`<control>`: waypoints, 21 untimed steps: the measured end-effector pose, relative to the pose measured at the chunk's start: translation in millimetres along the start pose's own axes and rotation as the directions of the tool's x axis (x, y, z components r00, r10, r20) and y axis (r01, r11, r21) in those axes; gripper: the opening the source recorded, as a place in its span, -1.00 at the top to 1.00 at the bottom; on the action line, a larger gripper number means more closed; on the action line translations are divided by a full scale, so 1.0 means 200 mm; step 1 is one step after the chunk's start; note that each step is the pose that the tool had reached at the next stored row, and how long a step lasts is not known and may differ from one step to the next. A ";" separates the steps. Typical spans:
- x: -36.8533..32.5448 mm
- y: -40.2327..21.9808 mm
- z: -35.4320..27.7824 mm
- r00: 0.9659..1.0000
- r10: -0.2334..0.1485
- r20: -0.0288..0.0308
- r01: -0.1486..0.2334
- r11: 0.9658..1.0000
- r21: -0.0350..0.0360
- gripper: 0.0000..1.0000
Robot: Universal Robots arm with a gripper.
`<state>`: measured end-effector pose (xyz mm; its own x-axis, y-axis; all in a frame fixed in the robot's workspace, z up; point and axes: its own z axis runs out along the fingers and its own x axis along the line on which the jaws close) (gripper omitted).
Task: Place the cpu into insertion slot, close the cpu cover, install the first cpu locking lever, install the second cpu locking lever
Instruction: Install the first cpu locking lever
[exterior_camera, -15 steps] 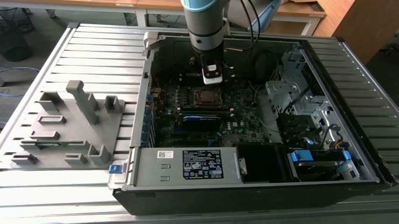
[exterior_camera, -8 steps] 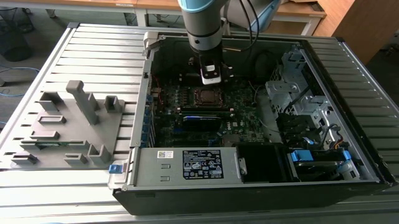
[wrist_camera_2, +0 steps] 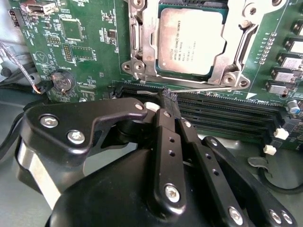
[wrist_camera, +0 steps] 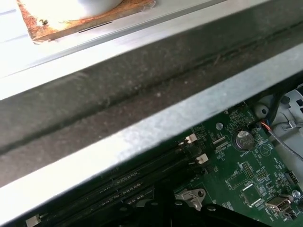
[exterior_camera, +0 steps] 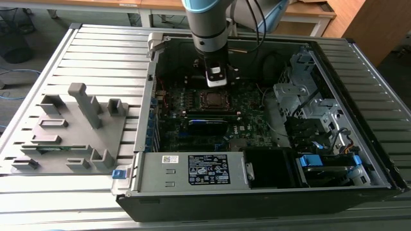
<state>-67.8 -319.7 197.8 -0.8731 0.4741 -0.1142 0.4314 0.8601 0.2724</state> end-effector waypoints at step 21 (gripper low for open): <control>0.005 -0.004 0.016 1.000 -0.005 0.015 0.005 1.000 0.006 0.79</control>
<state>-68.4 -319.3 194.4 -0.8717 0.4725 -0.1299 0.4284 0.8635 0.2663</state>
